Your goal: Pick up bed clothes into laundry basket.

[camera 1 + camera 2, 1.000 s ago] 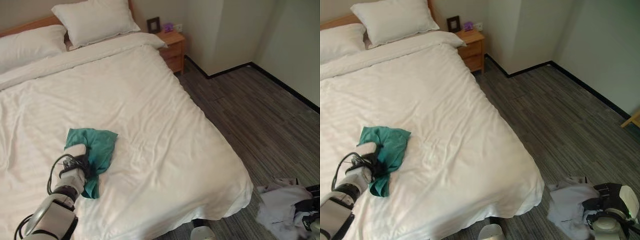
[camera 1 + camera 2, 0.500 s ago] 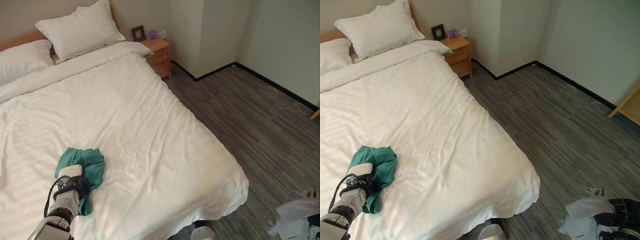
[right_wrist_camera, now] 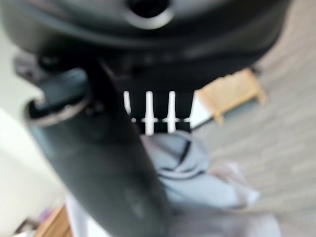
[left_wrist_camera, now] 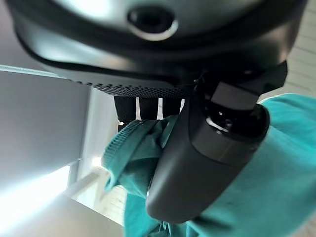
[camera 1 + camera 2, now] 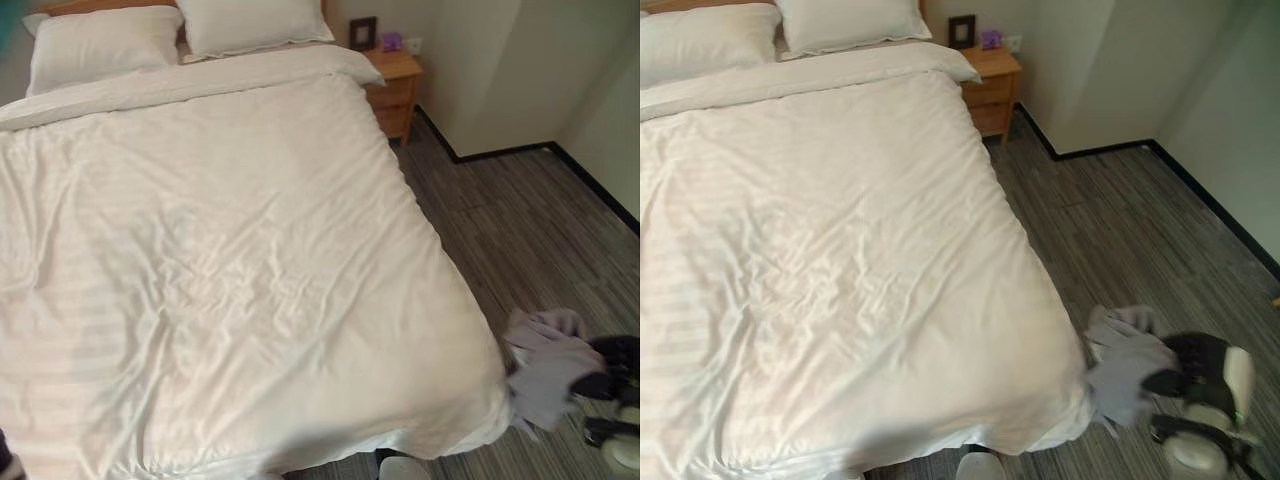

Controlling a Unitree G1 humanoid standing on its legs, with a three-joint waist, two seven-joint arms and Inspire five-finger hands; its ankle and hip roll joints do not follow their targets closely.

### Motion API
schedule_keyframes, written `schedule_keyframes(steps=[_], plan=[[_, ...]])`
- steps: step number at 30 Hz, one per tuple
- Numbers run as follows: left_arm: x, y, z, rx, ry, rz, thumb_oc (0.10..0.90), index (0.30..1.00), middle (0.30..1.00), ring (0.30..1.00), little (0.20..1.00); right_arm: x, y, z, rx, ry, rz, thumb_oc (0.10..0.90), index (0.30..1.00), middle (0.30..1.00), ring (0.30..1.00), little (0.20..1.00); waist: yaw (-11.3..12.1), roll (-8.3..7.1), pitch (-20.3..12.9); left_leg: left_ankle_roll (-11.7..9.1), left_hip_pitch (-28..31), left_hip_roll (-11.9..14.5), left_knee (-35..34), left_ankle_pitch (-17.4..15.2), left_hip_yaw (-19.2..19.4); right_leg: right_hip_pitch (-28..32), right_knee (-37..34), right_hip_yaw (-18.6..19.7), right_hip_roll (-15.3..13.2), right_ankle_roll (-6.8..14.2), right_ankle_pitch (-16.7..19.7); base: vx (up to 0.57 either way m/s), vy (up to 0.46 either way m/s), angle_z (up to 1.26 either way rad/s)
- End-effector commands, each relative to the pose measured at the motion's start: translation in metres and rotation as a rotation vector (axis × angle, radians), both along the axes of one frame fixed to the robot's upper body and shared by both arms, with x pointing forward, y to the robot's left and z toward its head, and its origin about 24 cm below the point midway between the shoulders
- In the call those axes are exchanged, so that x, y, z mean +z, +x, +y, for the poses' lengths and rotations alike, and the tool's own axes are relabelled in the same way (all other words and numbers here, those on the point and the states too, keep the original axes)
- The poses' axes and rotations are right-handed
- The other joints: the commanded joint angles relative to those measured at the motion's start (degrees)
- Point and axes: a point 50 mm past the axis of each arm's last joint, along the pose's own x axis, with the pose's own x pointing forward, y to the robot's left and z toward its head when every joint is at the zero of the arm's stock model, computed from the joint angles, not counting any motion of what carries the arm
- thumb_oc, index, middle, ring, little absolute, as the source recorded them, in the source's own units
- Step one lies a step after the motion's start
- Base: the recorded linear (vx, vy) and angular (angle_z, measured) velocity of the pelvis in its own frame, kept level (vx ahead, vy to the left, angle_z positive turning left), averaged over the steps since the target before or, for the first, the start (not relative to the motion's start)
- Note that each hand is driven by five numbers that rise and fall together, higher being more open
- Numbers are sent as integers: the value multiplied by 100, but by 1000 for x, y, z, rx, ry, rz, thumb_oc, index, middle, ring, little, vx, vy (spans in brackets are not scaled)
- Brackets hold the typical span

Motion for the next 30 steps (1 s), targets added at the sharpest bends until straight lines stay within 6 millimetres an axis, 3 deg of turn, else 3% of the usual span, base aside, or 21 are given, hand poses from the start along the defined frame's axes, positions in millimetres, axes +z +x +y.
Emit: schedule_keyframes(steps=[1,2,3,4,5,6,8,9,12,14,17,21,22,23,26,27,29,30], plan=[[-8,7,-8,-172,30,-11,400,300,300,300,300,48,-5,-23,-34,-188,-131,400,300,300,300,300,-361,-307,-152,370,73,-401,1104,-326,-656,-51,-806,-202,5,331,404,-112,164,-75],[-15,7,-12,-223,12,3,400,300,300,300,300,52,-7,-25,-37,-205,-133,400,300,300,300,300,-364,-234,-153,387,255,-341,918,-421,-735,-89,-801,-118,86,387,401,-176,204,-45],[-23,9,-18,-295,-8,24,400,300,300,300,300,56,-6,-25,-34,-221,-144,400,300,300,300,300,-476,-200,-162,451,478,-222,550,-728,-728,-215,-794,-85,147,481,399,-287,295,-42],[-37,20,-34,-478,-35,124,400,300,300,300,300,71,-3,-27,-20,-266,-186,400,300,300,300,300,-601,-100,-192,597,899,-277,-320,-1262,-625,-536,-772,5,157,587,630,-248,238,-43],[-37,20,-34,-485,-38,126,400,300,300,300,300,72,-4,-28,-22,-269,-184,400,300,300,300,300,-560,-72,-206,612,945,-274,-391,-1247,-590,-539,-777,30,165,598,629,-375,284,-55],[-49,32,-52,-664,-68,219,400,300,300,300,300,86,9,-16,32,-355,-210,400,300,300,300,300,-557,-94,-170,733,1099,-333,-959,-1642,-481,-783,-768,-19,1,699,783,-179,151,-24],[-52,40,-60,-758,-91,230,400,300,300,300,300,90,4,-12,39,-391,-210,400,300,300,300,300,-634,-113,-188,792,1157,-406,-1209,-1680,-445,-900,-765,-52,-103,783,890,-272,233,-19],[-45,59,-89,-911,-27,268,400,300,300,300,300,89,10,-5,51,-392,-222,400,300,300,300,300,-718,-135,-156,906,1172,-500,-1533,-1586,-387,-1044,-742,-121,-182,933,924,-271,232,-26],[-48,68,-100,-957,-13,321,400,300,300,300,300,94,21,5,86,-408,-251,400,300,300,300,300,-697,-147,-58,990,1283,-563,-1825,-1530,-298,-1166,-717,-184,-207,989,888,-246,162,-38],[-60,82,-119,-1038,11,438,400,300,300,300,300,114,45,27,165,-459,-361,400,300,300,300,300,-666,-122,161,1073,1488,-603,-2216,-1306,105,-1335,-482,-820,-285,997,893,-425,129,-112],[-75,99,-137,-1152,-48,527,400,300,300,300,300,126,61,46,238,-447,-456,400,300,300,300,300,-515,-69,259,1173,1348,-597,-2216,-1165,475,-1120,65,-1405,-387,799,554,-387,40,-110],[-89,109,-157,-1259,-94,601,400,300,300,300,300,136,78,75,337,-419,-565,400,300,300,300,300,-223,-80,150,1342,973,-592,-2069,-925,995,-460,1037,-1637,-653,619,113,-349,-34,-89],[-89,109,-157,-1259,-93,601,400,300,300,300,300,136,78,75,337,-420,-565,400,300,300,300,300,-206,-94,153,1344,956,-607,-2057,-905,1014,-486,1044,-1616,-665,610,132,-438,-92,-138],[-102,111,-160,-1267,-132,662,400,300,300,300,300,141,88,86,398,-420,-581,400,300,300,300,300,16,-38,0,1381,672,-516,-1885,-783,1486,-12,1412,-1743,-895,616,-76,-322,-74,-201],[-106,110,-158,-1248,-143,679,400,300,300,300,300,140,94,96,446,-411,-580,400,300,300,300,300,206,-22,-141,1351,486,-423,-1794,-647,1908,248,1335,-1930,-1043,636,-58,-246,-130,-129],[-104,108,-151,-1214,-159,654,400,300,300,300,300,158,83,106,490,-434,-680,400,300,300,300,300,174,2,-203,1324,444,-363,-1775,-616,2143,356,1292,-2045,-1158,688,-48,-194,-162,-101],[-111,106,-142,-1182,-215,659,400,300,300,300,300,139,89,119,566,-396,-600,400,300,300,300,300,320,76,-306,1213,369,-165,-1780,-433,2668,486,1038,-2450,-1383,747,156,-196,-241,-147],[-114,104,-139,-1173,-236,668,400,300,300,300,300,132,91,125,596,-404,-558,400,300,300,300,300,423,108,-309,1143,328,-59,-1824,-403,2728,558,946,-2630,-1483,795,132,-159,-322,-128]])
